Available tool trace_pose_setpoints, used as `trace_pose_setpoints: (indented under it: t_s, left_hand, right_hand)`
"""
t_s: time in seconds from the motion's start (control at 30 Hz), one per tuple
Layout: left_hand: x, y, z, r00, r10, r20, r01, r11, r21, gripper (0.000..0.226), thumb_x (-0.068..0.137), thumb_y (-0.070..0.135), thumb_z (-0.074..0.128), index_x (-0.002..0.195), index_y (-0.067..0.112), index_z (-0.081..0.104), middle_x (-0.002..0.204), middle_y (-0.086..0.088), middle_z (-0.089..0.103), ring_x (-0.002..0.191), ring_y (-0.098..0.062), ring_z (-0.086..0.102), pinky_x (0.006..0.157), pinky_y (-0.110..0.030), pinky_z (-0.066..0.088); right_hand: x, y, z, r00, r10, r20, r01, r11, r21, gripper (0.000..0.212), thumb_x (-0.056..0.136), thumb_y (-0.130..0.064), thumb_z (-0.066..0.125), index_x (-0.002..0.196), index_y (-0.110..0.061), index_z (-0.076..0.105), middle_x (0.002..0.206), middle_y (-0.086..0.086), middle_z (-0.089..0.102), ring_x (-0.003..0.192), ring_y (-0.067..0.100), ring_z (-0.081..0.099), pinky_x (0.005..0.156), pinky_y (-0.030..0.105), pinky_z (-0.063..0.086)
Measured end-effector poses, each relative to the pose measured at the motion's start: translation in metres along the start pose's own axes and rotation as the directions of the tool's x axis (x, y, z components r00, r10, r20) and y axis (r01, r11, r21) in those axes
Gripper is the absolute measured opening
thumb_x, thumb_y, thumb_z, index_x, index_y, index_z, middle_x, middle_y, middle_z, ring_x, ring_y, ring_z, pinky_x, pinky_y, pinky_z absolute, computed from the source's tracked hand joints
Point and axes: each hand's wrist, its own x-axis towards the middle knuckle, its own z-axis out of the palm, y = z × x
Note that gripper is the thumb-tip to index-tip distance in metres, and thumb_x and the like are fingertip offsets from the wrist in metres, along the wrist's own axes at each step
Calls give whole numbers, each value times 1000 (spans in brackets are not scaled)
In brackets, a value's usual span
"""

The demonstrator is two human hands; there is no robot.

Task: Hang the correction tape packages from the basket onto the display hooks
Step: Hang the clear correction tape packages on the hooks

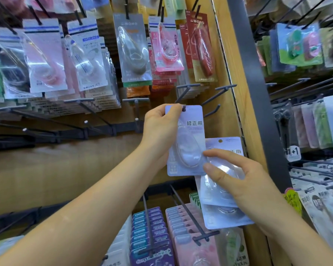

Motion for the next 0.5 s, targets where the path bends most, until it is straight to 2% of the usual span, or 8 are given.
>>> trace_pose_setpoints:
  t_s: [0.1,0.23,0.37,0.43,0.5]
  left_hand:
    - [-1,-6,-7,995,-96,42,95,995,25,21,102,22,47,107,17,67,101,-10,72,87,-22,69,78,-38,56]
    - [-14,-19,-32,970,-162,181,172,984,-41,25,102,24,46,123,23,59,116,-5,70,105,-24,67,93,-46,54]
    - [-20,-27,-53,948,-97,303,54,988,146,38,92,29,66,128,30,54,120,6,69,103,-17,70,87,-44,59]
    - [-17,-29,-54,959,-69,277,5,974,225,31,91,26,67,121,29,59,115,8,71,99,-12,72,83,-38,60]
    - [-10,-34,-52,976,-65,209,9,966,257,20,92,25,67,111,28,63,109,9,73,95,-10,72,79,-32,61]
  right_hand:
    - [6,4,4,1000,27,-4,-27,1000,3,27,75,-33,80,101,-36,72,96,-31,68,92,-12,61,70,0,43]
    - [12,12,7,999,41,-7,-41,999,-15,24,81,-22,78,101,-35,72,97,-21,70,90,-7,63,68,3,46]
    - [16,20,10,999,43,-27,-44,997,-65,22,87,-21,71,101,-38,72,98,-25,68,91,-9,61,69,2,45]
    - [17,22,12,997,59,-45,-62,995,-73,27,91,-17,63,101,-40,71,97,-29,68,89,-9,61,67,3,45]
    - [18,21,11,995,81,-59,-84,995,-61,34,93,-11,56,104,-40,70,100,-25,67,85,-8,61,62,4,45]
